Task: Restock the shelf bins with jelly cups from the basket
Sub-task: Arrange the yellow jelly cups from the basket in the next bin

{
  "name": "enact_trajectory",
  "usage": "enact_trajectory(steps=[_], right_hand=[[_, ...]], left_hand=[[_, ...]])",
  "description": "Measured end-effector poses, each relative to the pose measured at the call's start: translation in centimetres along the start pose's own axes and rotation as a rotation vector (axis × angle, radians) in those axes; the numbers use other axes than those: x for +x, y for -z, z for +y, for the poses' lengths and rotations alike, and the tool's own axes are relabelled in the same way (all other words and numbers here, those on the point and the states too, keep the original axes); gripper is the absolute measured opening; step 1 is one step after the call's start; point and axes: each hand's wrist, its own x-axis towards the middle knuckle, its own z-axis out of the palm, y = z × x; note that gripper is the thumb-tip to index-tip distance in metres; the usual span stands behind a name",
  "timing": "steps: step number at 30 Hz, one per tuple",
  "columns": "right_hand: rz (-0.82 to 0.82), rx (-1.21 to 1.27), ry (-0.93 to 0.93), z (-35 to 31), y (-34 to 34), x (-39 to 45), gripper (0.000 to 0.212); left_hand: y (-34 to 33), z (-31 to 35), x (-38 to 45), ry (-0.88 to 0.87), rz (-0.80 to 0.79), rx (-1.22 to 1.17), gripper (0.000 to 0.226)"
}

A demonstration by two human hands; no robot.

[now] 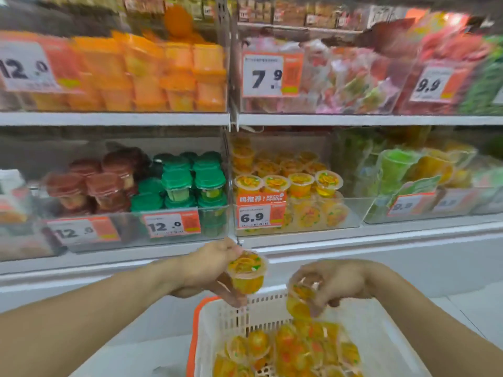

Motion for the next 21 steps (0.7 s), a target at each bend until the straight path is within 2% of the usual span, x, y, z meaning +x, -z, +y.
enact_trajectory(steps=[4,7,10,12,15,18,21], right_hand=[[0.051,0.081,0.149,-4.2,4.7,-4.8,0.071],[0.230,0.272,0.286,-6.1,6.0,-5.5,0.073],[0.487,0.380,0.370,-8.4,5.8,-3.5,0.079],[0.685,0.365,0.394,-10.4,5.6,-1.4,0.083],[0.899,0.373,0.450,-13.2,5.6,1.4,0.073],[0.990,0.243,0.478,-14.9,6.1,3.8,0.076],[1.003,0.098,0.421,-15.2,6.6,6.6,0.083]], left_hand=[[-0.7,2.6,-1.3,-0.047,-0.052,-0.309,0.053],[-1.4,3.5,-0.7,-0.059,0.056,-0.429,0.055],[-2.0,4.3,-0.1,-0.082,0.177,-0.549,0.055],[-2.1,4.8,0.1,-0.078,0.242,-0.582,0.054],[-2.1,5.5,0.1,-0.081,0.256,-0.616,0.056],[-2.5,5.7,0.2,-0.090,0.277,-0.623,0.052],[-3.0,5.9,0.4,-0.084,0.306,-0.644,0.050]])
